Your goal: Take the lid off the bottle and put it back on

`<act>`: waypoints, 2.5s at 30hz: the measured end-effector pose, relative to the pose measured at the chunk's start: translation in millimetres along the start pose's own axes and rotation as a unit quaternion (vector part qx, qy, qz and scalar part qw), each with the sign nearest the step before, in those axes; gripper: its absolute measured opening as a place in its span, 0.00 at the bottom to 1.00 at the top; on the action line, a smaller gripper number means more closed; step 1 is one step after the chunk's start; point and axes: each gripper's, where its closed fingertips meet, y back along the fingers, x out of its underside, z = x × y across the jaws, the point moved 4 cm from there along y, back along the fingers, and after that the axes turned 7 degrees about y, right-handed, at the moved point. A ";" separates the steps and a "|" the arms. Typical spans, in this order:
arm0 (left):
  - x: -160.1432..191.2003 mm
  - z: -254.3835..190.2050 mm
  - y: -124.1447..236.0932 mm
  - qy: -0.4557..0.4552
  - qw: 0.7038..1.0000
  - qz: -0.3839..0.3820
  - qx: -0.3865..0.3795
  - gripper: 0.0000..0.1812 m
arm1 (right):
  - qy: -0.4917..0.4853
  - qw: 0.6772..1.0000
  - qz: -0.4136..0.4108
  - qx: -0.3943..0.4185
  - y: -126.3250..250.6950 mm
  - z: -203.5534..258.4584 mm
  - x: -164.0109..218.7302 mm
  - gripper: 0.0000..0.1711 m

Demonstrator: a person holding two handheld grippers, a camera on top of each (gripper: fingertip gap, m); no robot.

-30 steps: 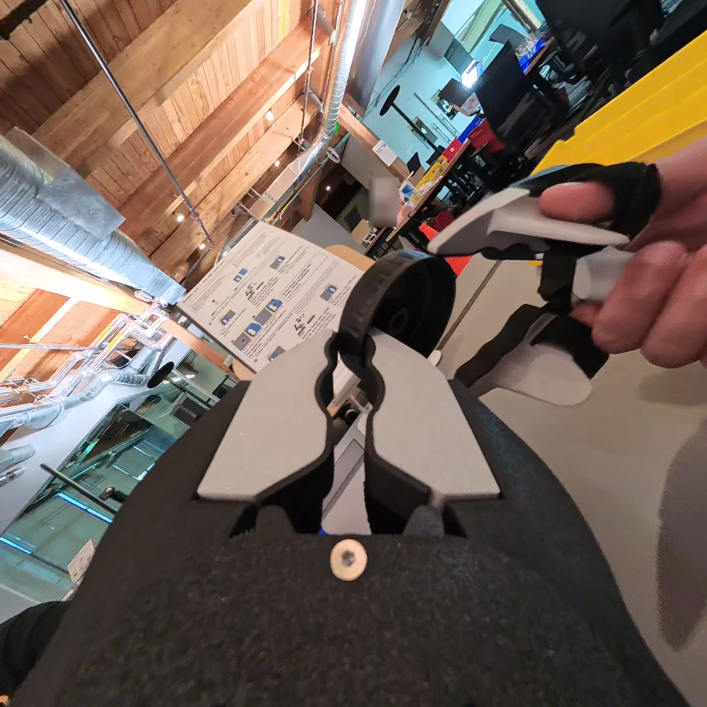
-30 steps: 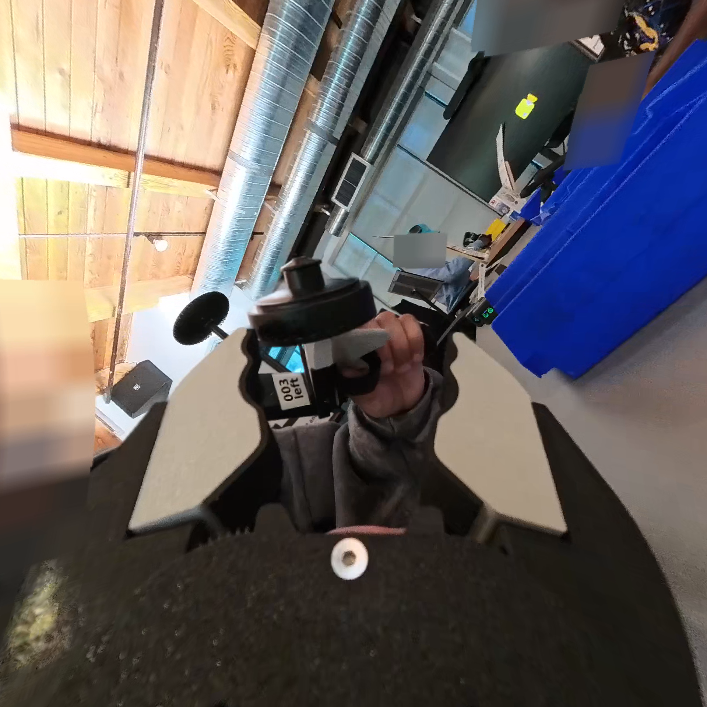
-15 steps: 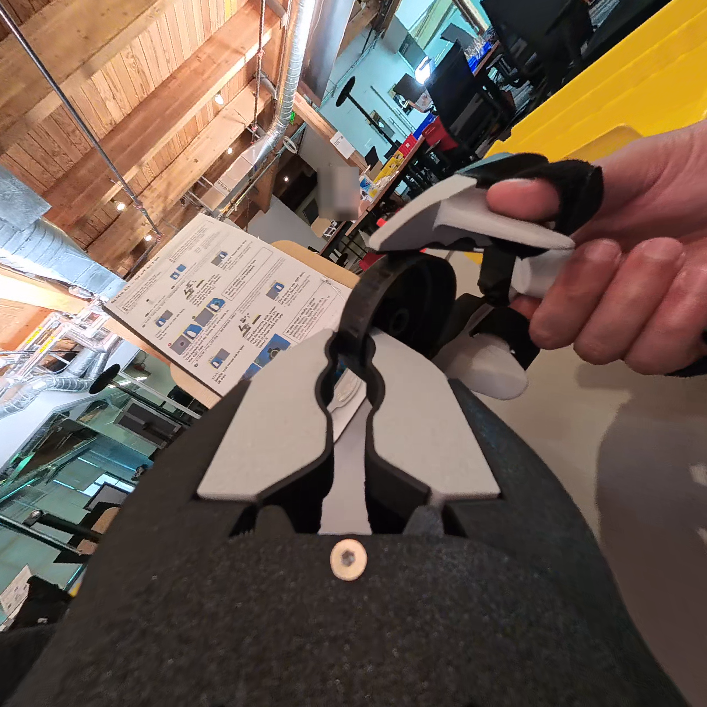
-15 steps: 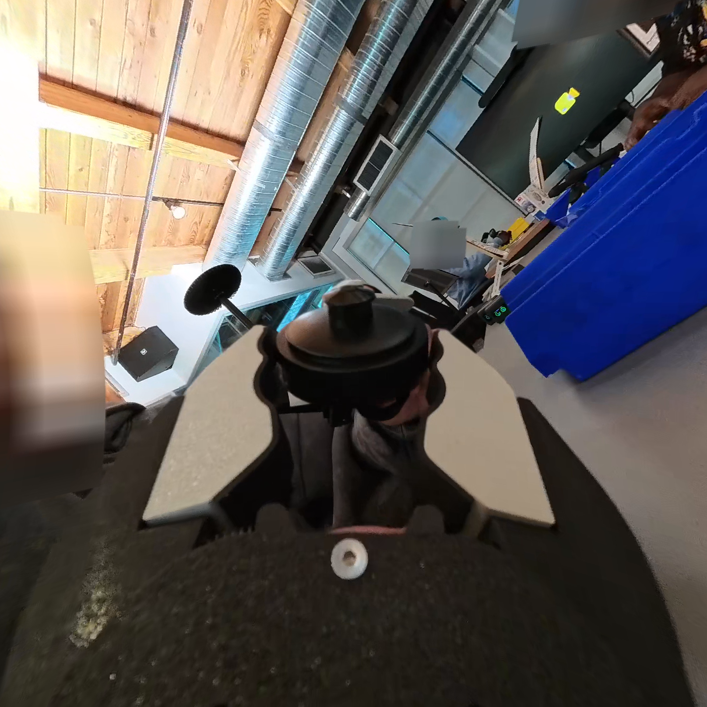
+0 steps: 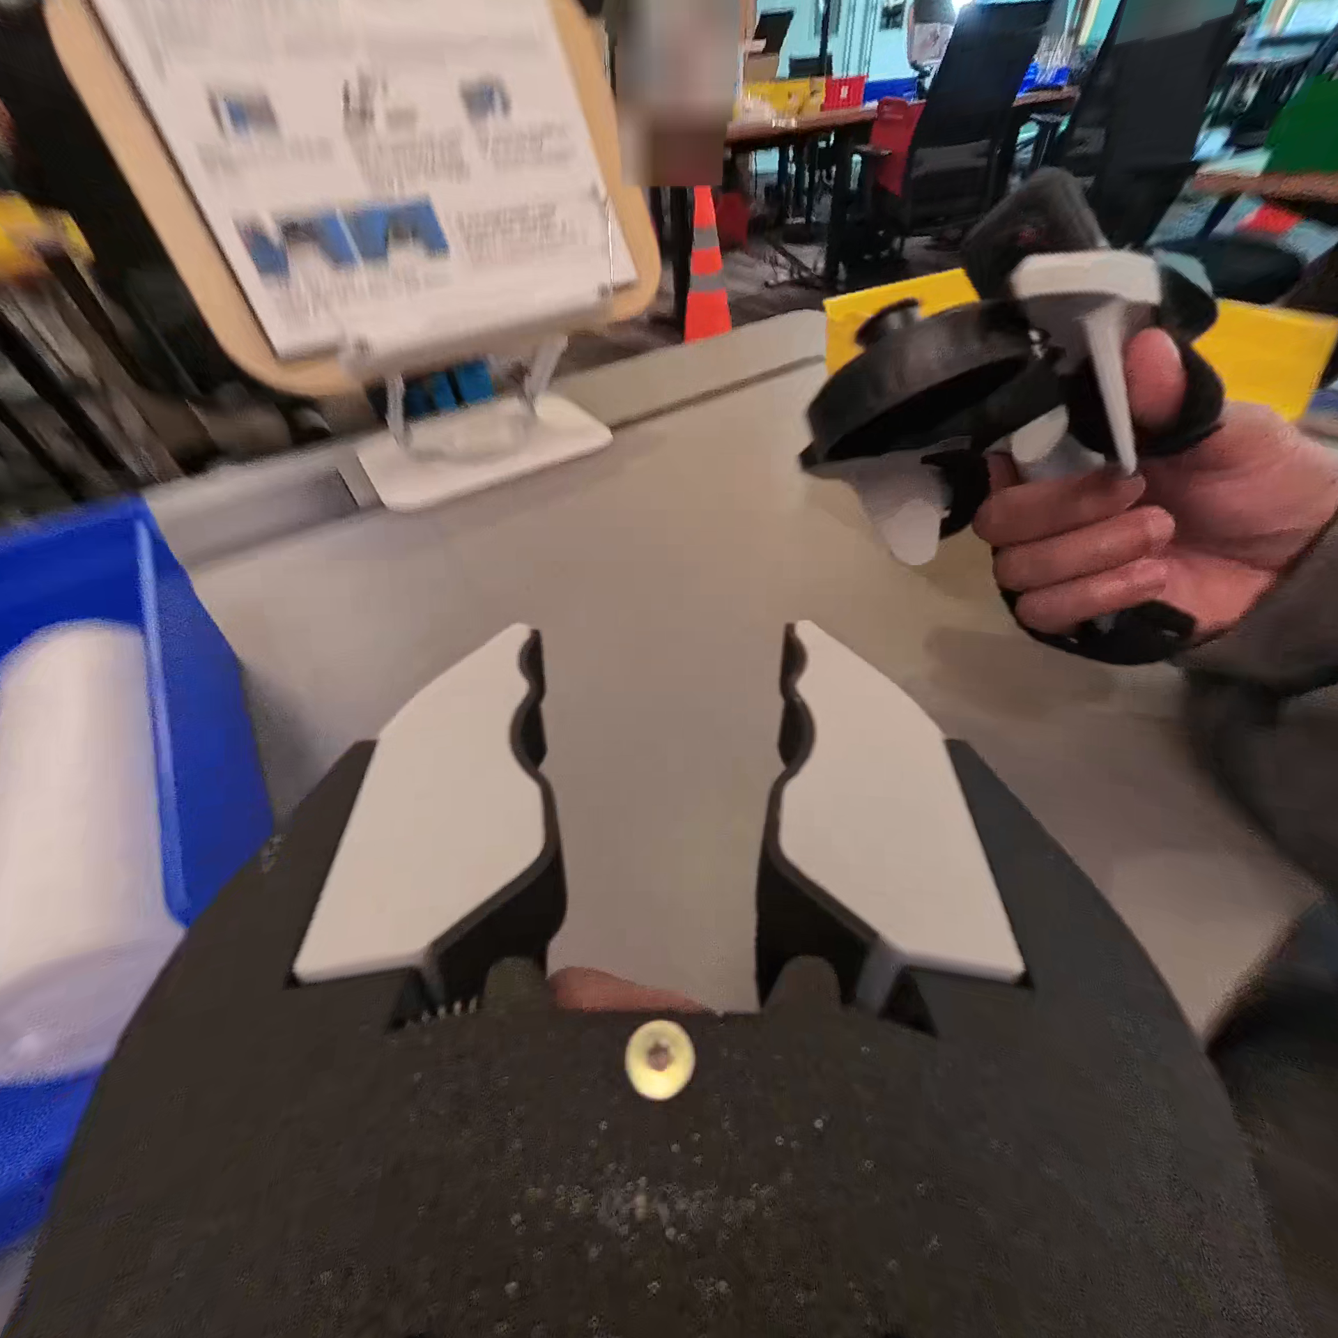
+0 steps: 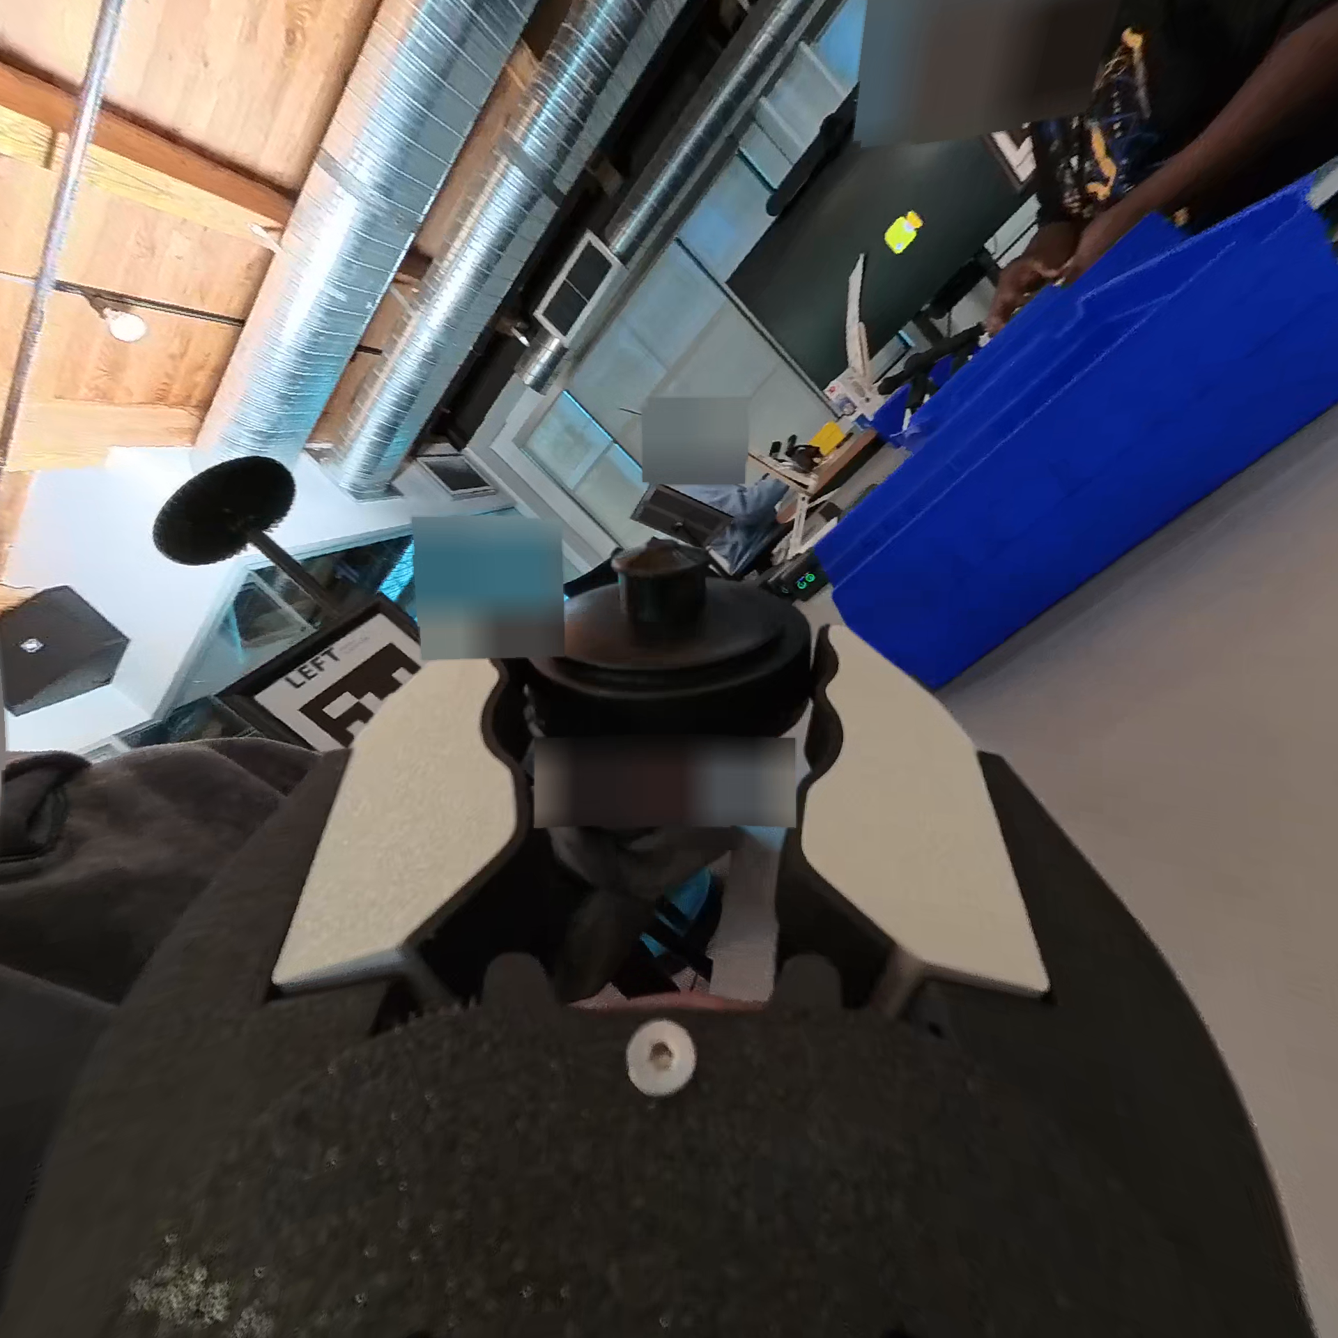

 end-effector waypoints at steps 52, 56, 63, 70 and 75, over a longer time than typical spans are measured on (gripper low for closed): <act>-82.0 20.0 -158.3 0.006 0.994 -0.082 0.074 0.45 | 0.197 0.966 -0.029 0.167 58.7 41.6 -44.8 0.44; -63.5 0.0 -192.8 -0.019 0.993 -0.071 0.091 0.45 | 0.205 0.958 -0.013 0.199 68.1 31.1 -39.3 0.44; -49.4 -14.5 -202.5 -0.052 0.989 -0.059 0.125 0.46 | 0.223 0.945 -0.011 0.240 68.7 11.5 -35.9 0.44; -46.1 -6.4 -197.3 -0.003 0.983 -0.082 0.162 0.46 | 0.341 0.906 -0.042 0.248 33.2 -1.2 -100.1 0.44; -45.4 -2.6 -195.0 0.006 0.979 -0.078 0.189 0.46 | 0.374 0.903 -0.004 0.212 -2.0 -28.4 -128.8 0.44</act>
